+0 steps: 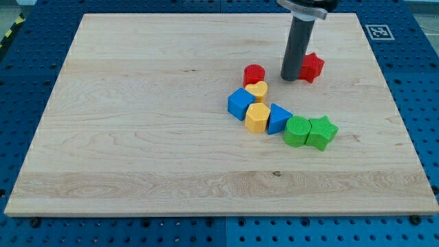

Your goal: Place yellow heart to the top of the blue cube

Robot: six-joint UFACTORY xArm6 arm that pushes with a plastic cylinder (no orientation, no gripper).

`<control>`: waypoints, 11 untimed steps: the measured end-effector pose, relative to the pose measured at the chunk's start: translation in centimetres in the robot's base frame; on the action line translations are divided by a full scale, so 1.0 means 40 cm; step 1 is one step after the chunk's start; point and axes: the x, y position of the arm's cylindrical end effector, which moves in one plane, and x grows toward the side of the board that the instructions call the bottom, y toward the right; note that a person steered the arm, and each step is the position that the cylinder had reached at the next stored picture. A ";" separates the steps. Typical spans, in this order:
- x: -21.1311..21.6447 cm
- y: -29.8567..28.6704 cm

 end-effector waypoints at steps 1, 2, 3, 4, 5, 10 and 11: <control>0.023 0.021; 0.027 0.068; 0.036 0.118; 0.102 0.122; 0.166 0.116; 0.081 -0.172; 0.050 -0.196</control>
